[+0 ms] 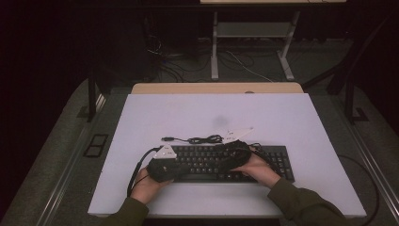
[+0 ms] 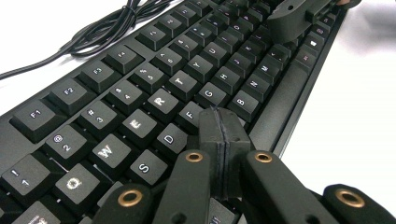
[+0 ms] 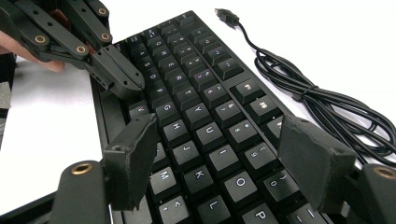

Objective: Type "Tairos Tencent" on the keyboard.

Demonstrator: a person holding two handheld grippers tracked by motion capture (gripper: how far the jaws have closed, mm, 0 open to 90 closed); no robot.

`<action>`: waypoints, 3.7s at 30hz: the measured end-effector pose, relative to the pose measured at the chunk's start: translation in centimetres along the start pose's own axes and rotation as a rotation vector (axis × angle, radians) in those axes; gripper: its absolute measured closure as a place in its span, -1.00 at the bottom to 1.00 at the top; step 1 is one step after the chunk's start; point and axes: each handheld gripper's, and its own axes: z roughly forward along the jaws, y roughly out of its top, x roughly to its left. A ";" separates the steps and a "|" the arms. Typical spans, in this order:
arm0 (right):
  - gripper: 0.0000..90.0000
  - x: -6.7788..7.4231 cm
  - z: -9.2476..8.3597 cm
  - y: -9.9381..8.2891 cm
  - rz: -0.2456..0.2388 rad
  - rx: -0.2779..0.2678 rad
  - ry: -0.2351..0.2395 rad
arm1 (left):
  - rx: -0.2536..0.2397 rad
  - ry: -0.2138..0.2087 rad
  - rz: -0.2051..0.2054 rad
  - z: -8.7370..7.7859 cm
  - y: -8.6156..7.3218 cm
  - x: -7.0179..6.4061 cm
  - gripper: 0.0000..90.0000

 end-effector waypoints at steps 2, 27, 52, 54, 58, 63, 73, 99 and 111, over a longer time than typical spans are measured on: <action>-0.38 0.0 0.0 0.0 0.003 0.000 0.000 | -0.001 0.001 0.000 0.0 0.0 0.0 0.96; -0.43 0.0 -0.4 -0.3 0.011 -0.009 -0.018 | -0.029 0.013 -0.006 -0.6 0.6 0.3 0.96; -0.47 -0.3 -2.5 -1.9 0.044 -0.036 -0.086 | -0.028 0.045 -0.005 -0.2 1.7 2.6 0.96; -0.47 -0.3 -2.6 -2.0 0.048 -0.035 -0.088 | -0.029 0.049 -0.006 -0.1 1.7 2.7 0.96; -0.48 -0.3 -2.8 -2.1 0.052 -0.032 -0.099 | -0.025 0.052 -0.011 0.0 1.7 2.9 0.96; -0.48 -0.3 -2.8 -2.1 0.053 -0.032 -0.101 | -0.014 0.058 -0.012 0.1 1.6 3.1 0.96; -0.48 -0.3 -2.8 -2.1 0.053 -0.033 -0.100 | -0.002 0.059 -0.009 0.3 1.6 3.1 0.96; -0.48 -0.5 -3.0 -1.9 0.077 -0.056 -0.072 | -0.011 0.065 -0.019 0.1 1.5 2.7 0.89; -0.25 -0.6 -2.8 -1.5 0.085 -0.078 -0.019 | -0.052 0.091 -0.060 -0.6 1.2 2.2 0.44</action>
